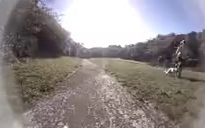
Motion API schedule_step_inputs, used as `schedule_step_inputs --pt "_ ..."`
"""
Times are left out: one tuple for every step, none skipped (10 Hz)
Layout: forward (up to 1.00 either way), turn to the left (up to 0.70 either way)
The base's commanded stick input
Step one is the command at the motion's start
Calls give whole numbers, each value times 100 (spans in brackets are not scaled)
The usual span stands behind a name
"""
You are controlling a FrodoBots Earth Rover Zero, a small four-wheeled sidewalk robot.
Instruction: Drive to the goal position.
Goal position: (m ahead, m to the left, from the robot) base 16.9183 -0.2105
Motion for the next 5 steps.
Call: schedule_step_inputs --pt "100 1" --pt "100 1" --pt "100 1" --pt "100 1" --pt "100 1"
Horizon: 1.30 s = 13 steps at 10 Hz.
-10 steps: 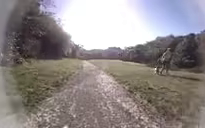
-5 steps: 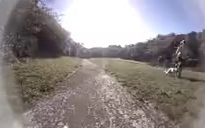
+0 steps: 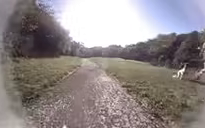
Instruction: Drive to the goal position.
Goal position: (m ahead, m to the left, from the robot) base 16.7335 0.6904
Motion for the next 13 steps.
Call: schedule_step_inputs --pt "100 1" --pt "100 1" --pt "100 1" --pt "100 1" --pt "100 1" --pt "100 1" --pt "100 1" --pt "100 17" --pt "100 19" --pt "100 35" --pt "100 20" --pt "100 1" --pt "100 1"
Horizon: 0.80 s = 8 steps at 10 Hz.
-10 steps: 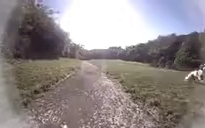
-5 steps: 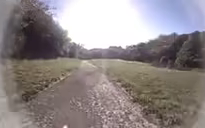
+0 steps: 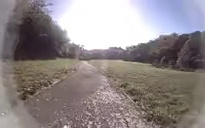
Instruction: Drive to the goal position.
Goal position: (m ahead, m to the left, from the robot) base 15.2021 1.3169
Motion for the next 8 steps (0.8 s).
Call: schedule_step_inputs --pt "100 1" --pt "100 1" --pt "100 1" --pt "100 1" --pt "100 2" --pt "100 26" --pt "100 33" --pt "100 26"
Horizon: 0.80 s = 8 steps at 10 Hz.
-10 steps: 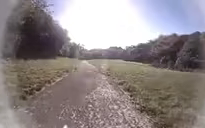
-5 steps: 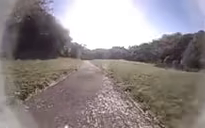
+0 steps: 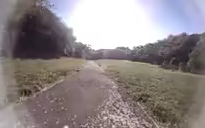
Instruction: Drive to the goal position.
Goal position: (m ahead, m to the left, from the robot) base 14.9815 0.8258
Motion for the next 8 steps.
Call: schedule_step_inputs --pt "100 19" --pt "100 12" --pt "100 5" --pt "100 1" --pt "100 1" --pt "100 1" --pt "100 1" --pt "100 1"
